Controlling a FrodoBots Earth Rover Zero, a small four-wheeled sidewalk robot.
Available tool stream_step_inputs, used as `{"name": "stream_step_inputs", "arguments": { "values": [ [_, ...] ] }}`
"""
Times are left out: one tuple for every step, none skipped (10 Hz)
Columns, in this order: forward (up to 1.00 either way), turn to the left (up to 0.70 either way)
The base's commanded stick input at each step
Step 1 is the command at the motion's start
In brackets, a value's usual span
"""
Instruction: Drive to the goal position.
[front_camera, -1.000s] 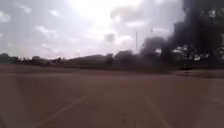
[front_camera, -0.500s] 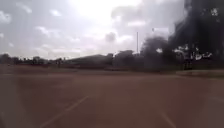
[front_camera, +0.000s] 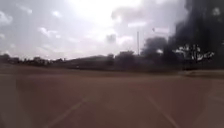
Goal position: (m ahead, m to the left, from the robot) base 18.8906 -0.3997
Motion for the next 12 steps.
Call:
{"name": "stream_step_inputs", "arguments": {
  "values": [
    [0.70,0.00],
    [0.70,0.00],
    [0.70,0.00],
    [0.70,0.00],
    [0.70,0.00],
    [0.70,0.00],
    [0.70,0.00],
    [0.70,0.00],
    [0.70,0.00],
    [0.70,0.00],
    [0.70,0.00],
    [0.70,0.00]
  ]
}}
